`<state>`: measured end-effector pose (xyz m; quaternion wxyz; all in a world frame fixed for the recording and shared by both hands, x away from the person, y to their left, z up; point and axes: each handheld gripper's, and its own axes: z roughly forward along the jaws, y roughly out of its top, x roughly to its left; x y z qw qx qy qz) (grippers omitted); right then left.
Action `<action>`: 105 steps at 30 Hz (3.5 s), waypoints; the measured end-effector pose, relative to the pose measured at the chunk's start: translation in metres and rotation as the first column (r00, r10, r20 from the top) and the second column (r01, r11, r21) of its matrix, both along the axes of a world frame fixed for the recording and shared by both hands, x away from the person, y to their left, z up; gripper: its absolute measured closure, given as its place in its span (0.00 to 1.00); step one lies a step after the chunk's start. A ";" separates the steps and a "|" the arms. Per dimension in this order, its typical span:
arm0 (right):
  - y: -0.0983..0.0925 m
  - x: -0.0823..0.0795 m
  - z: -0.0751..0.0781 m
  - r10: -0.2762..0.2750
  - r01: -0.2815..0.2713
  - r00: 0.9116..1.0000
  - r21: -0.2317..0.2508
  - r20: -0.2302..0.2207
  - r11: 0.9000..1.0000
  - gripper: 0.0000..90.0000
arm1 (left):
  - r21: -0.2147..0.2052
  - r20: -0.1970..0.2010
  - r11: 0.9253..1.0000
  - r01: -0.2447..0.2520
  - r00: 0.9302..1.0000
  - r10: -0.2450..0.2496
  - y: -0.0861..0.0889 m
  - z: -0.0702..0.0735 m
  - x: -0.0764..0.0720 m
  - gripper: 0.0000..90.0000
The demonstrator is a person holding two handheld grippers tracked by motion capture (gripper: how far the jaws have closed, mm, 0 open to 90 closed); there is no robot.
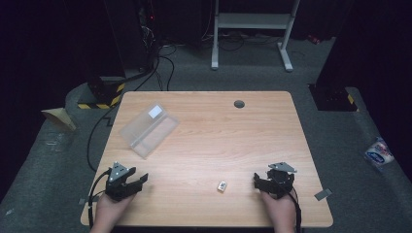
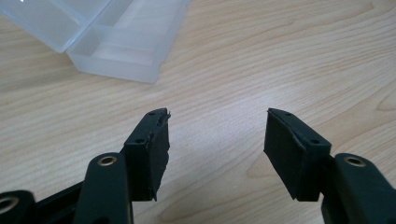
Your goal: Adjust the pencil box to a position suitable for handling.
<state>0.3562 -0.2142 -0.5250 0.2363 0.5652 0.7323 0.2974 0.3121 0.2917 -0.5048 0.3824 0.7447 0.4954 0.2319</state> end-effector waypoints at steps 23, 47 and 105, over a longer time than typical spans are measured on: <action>0.001 0.000 0.000 0.034 -0.034 0.999 0.002 0.010 0.999 0.16 | -0.023 0.070 1.000 -0.004 0.998 0.006 -0.016 0.022 0.048 0.49; 0.000 0.000 0.000 0.027 -0.027 0.999 0.001 0.017 1.000 0.20 | -0.033 0.031 0.999 -0.041 0.999 0.042 -0.005 0.000 0.088 0.61; 0.000 -0.001 0.001 0.011 -0.011 1.000 0.003 0.024 1.000 0.24 | 0.072 -0.041 0.991 0.109 0.994 -0.106 -0.045 -0.018 0.087 0.95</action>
